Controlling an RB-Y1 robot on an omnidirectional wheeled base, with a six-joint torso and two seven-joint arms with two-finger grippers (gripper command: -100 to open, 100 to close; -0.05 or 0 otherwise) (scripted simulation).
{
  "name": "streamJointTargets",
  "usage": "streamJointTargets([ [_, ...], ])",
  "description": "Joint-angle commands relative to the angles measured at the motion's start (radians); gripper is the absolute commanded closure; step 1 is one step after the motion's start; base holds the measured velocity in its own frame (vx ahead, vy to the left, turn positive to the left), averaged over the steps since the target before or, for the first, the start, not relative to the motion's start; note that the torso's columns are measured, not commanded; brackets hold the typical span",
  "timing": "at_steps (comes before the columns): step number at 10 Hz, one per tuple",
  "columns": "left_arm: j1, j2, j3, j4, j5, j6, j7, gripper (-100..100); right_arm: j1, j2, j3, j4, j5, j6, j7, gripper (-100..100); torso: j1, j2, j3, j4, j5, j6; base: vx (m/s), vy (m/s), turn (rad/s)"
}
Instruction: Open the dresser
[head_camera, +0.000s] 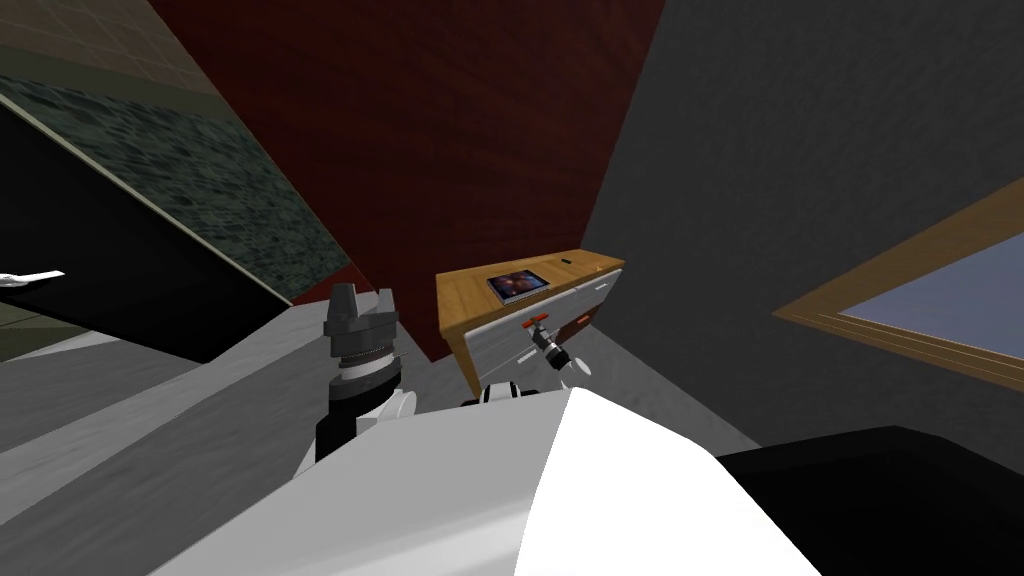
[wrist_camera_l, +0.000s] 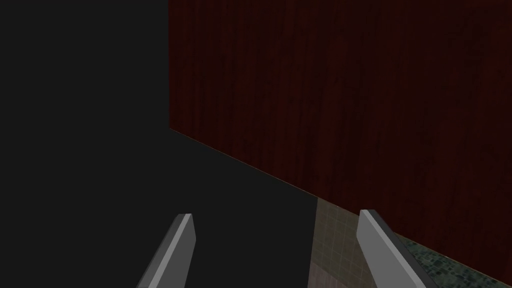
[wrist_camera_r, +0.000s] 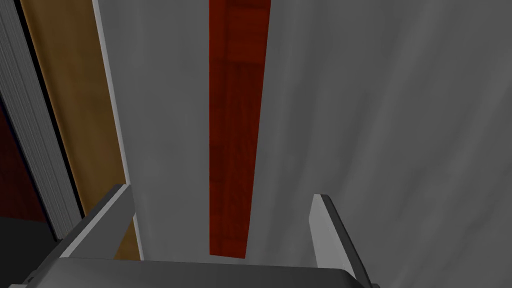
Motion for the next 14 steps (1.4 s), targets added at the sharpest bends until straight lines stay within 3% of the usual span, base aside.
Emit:
streamJointTargets([
  [1,0.0,0.0,0.0,0.0,0.0,0.0,0.0,0,0.004,-0.009,0.002,-0.008,-0.002,0.002,-0.01,100,-0.001,0.002,0.001,0.001,0.0,0.0,-0.08,-0.019,-0.012],
  [11,0.0,0.0,0.0,0.0,0.0,0.0,0.0,0,0.036,-0.045,0.008,-0.036,-0.011,0.016,-0.044,100,0.002,0.005,0.003,0.004,0.002,0.0,-0.151,-0.047,-0.019],
  [12,0.0,0.0,0.0,0.0,0.0,0.0,0.0,0,0.03,-0.074,0.013,-0.058,-0.004,-0.011,-0.093,-100,0.004,0.0,0.0,0.004,0.002,-0.001,-0.053,0.018,0.045],
  [14,0.0,0.0,0.0,0.0,0.0,0.0,0.0,0,0.025,-0.088,0.015,-0.071,-0.001,-0.025,-0.117,-100,0.004,-0.003,-0.002,0.0,0.001,-0.001,-0.037,0.025,0.017],
])
